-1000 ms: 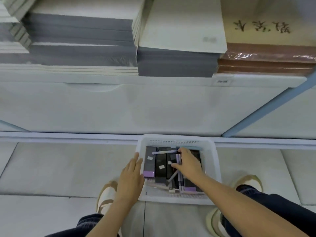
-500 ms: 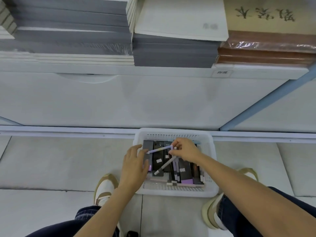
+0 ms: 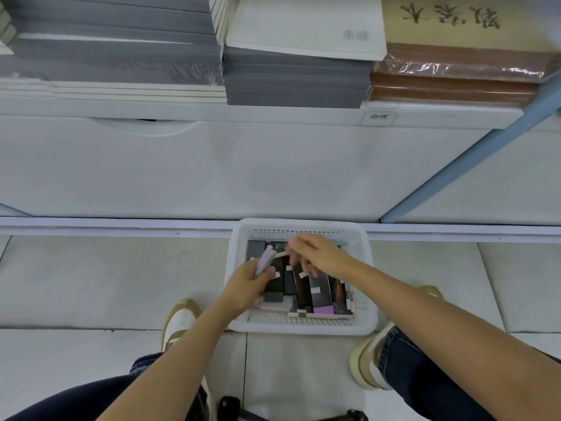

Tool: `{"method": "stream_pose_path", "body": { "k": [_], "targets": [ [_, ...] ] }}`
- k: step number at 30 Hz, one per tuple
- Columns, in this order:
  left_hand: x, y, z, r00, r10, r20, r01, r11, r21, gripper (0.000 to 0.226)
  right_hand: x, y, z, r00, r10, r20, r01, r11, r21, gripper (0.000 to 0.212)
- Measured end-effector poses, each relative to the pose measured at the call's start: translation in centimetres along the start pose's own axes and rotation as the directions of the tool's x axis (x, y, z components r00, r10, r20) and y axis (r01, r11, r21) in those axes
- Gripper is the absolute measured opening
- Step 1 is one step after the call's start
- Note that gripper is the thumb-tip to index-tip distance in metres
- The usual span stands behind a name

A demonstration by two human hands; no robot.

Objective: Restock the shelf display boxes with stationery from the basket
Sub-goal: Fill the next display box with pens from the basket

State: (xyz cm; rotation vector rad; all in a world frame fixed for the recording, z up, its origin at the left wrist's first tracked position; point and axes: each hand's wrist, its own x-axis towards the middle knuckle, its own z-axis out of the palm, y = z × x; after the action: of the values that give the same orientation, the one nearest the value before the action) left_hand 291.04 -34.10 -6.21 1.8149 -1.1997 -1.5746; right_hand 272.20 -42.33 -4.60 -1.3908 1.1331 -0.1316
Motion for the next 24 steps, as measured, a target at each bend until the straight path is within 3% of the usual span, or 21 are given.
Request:
{"method": "stream_pose_path", "body": {
  "k": [3, 5, 8, 11, 14, 16, 18, 21, 24],
  "targets": [
    [-0.1, -1.7, -1.3, 0.993, -0.064, -0.100, 0.071, 0.995, 0.073, 0.028, -1.2, 3.7, 1.4, 0.967, 0.186, 0.172, -0.082, 0.873, -0.480, 0.014],
    [-0.2, -2.2, -1.4, 0.994, -0.080, -0.076, 0.084, 0.995, 0.061, 0.026, -1.8, 5.5, 2.9, 0.937, 0.279, 0.210, -0.108, 0.804, -0.584, 0.023],
    [-0.4, -2.3, -0.8, 0.997, -0.081, -0.004, 0.082, 0.995, 0.051, 0.024, -2.0, 5.9, 4.1, 0.942, 0.265, 0.205, -0.062, 0.739, -0.671, 0.023],
    [-0.6, -2.4, -0.5, 0.995, -0.103, 0.013, 0.103, 0.994, 0.025, 0.025, -2.0, 5.5, 3.8, 0.950, 0.225, 0.217, -0.040, 0.775, -0.630, 0.020],
    [-0.7, -1.9, -0.3, 0.996, -0.093, 0.007, 0.093, 0.995, -0.025, 0.030, -1.6, 4.1, 3.4, 0.977, 0.076, 0.199, 0.034, 0.867, -0.497, 0.013],
    [-0.7, -1.5, -0.1, 0.997, -0.081, 0.010, 0.081, 0.996, 0.042, 0.037, -1.2, 2.6, 3.6, 0.980, -0.012, 0.199, 0.098, 0.899, -0.428, 0.004],
    [-0.4, -1.3, -0.2, 0.997, -0.067, 0.023, 0.063, 0.989, 0.136, 0.033, -0.5, 1.6, 4.2, 0.979, -0.065, 0.195, 0.137, 0.915, -0.380, 0.016],
    [-0.2, -1.5, -1.8, 0.999, -0.050, 0.019, 0.048, 0.994, 0.095, 0.022, 0.0, 1.3, 4.3, 0.973, -0.033, 0.230, 0.110, 0.938, -0.328, 0.005],
    [-0.3, -2.2, -4.0, 0.997, -0.044, -0.070, 0.046, 0.998, 0.031, 0.024, 0.0, 2.5, 3.3, 0.976, 0.023, 0.215, 0.030, 0.971, -0.239, 0.015]
  ]
}}
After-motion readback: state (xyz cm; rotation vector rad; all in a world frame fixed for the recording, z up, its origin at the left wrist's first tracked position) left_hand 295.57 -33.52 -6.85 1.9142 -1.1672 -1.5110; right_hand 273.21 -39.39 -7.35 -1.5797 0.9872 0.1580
